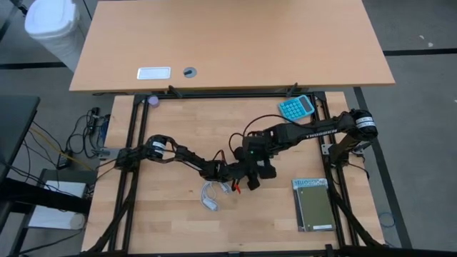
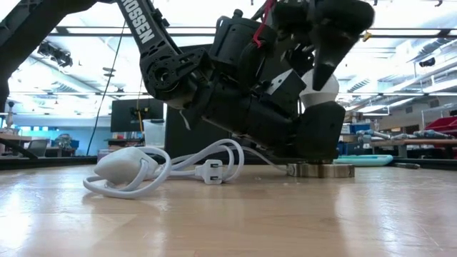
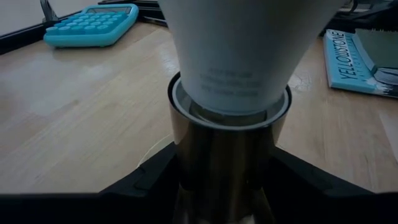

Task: Screw lightbulb
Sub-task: Insert the lightbulb into the socket

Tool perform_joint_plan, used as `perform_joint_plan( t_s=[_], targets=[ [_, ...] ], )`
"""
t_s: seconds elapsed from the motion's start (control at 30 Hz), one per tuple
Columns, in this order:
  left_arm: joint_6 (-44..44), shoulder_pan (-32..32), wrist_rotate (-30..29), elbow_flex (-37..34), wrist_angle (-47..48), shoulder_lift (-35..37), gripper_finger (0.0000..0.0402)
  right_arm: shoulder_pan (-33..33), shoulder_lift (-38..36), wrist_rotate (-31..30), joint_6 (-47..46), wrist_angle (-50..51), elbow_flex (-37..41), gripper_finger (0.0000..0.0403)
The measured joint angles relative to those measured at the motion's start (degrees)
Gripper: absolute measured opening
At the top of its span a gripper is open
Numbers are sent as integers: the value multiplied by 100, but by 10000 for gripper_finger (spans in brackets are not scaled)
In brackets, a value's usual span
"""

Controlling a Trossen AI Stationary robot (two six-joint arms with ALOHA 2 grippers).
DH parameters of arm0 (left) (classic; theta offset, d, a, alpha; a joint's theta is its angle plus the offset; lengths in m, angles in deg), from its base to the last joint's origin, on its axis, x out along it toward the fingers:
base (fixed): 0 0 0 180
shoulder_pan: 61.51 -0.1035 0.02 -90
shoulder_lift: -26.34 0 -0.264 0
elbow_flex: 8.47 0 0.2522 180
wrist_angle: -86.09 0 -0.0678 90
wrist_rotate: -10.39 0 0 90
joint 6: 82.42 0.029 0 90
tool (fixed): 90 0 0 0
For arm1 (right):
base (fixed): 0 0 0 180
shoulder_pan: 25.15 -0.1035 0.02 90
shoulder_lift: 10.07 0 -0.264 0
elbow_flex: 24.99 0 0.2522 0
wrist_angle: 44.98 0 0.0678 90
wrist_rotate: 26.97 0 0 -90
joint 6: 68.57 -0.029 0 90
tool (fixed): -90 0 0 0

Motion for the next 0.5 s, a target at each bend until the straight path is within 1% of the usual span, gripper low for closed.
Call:
perform_joint_plan(
  t_s=[0.17,0.23,0.3,0.5],
  targets=[
    [0,0,-2,0,-4,-6,206,-135,0,-10,1153,46,0,373],
    [0,0,0,-2,-21,-10,206,-155,0,-116,1597,96,0,373],
    [-4,3,2,-2,-30,-11,206,-152,4,-260,1989,191,0,373],
    [-30,4,-1,-4,-31,-12,206,-150,53,-294,3106,325,-2,374]
  ],
)
